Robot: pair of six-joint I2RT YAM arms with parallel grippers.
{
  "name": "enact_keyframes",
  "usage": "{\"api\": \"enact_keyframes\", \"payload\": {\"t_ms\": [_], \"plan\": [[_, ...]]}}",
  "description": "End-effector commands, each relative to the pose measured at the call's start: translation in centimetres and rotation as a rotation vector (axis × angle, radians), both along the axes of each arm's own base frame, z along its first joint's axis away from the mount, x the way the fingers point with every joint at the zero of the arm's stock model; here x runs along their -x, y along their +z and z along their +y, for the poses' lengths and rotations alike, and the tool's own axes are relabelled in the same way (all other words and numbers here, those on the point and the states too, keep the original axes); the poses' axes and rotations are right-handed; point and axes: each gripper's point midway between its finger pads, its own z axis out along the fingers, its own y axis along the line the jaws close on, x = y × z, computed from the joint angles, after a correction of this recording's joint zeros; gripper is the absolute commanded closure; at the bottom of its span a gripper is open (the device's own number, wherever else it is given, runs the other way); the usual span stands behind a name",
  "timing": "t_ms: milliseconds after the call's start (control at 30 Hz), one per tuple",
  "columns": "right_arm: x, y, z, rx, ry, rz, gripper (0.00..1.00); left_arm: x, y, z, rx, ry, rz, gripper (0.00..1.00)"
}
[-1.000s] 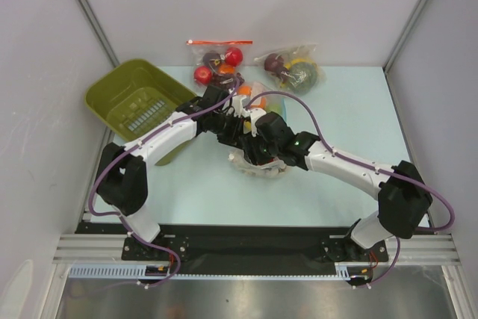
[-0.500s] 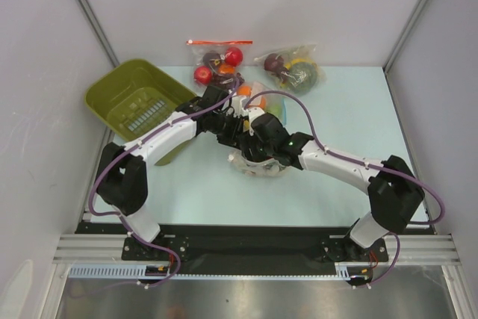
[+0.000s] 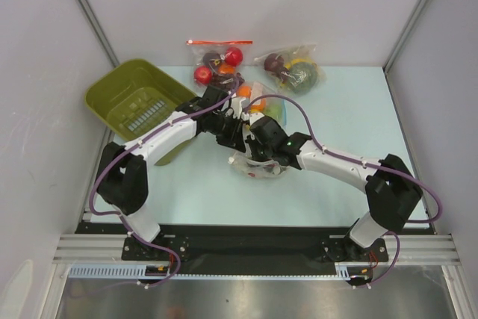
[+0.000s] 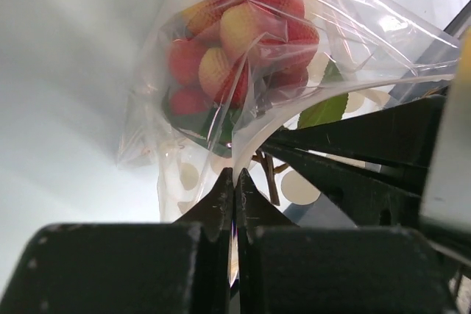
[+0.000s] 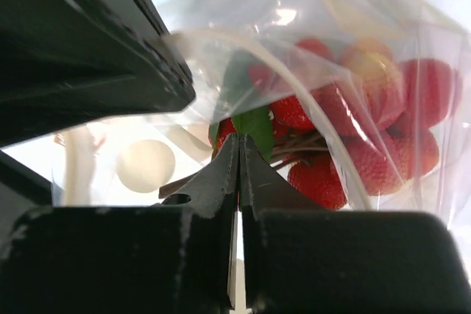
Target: Open the zip-top bag and remove the fake food
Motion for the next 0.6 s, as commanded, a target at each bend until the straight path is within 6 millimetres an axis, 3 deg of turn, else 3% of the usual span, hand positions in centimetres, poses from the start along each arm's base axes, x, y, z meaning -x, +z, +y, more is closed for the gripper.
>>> {"api": "enact_keyframes", "payload": {"t_ms": [0,333,567], "plan": [[0.5,1.7,-0.5,-0.004,-0.024,0.009,1.00,-0.8,1.1,-0.5,0.028,-0.027,-0.055,1.00],[-3.2,7.8,-2.4,-0.220,-0.236,-0.024,1.00,-0.8,1.2,-0.1,-0.003,-0.071,-0.125,1.00],[-5.3,10.6,-0.7,-0.430,-0.268,0.000,1.00,-0.9,1.9,-1.2,-0.015,-0.105,-0.171,1.00]]}}
